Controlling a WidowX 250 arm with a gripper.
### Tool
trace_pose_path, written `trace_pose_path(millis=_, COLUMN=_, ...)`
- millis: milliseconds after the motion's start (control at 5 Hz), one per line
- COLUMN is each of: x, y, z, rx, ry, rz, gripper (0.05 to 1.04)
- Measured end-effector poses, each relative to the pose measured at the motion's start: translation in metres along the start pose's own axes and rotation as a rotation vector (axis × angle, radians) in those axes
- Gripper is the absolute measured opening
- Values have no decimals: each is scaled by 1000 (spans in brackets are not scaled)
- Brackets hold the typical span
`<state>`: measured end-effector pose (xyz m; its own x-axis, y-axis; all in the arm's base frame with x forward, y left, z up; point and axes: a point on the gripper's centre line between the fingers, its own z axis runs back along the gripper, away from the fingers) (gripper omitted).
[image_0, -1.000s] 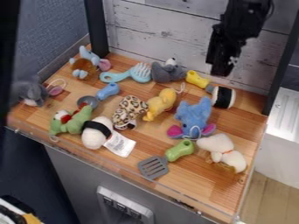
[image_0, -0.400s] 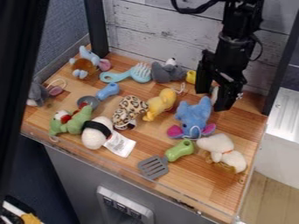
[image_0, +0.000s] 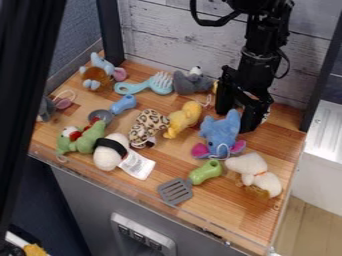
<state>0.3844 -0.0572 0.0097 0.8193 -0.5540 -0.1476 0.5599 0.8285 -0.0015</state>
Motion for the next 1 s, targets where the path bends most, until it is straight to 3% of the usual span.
trace_pose_path(millis=400, x=1, y=6, z=0, rx=31, ry=11, rz=-309, gripper=388)
trace_pose_path(millis=600, x=2, y=7, z=0, rx=43, ry=10, rz=-407, gripper=165)
trace_pose_path(millis=800, x=0, y=5, z=0, rx=34, ry=24, rz=-399, gripper=63)
trace_pose_path(millis=1000, x=-1, y=3, z=0, rx=23, ry=29, rz=-293, gripper=54)
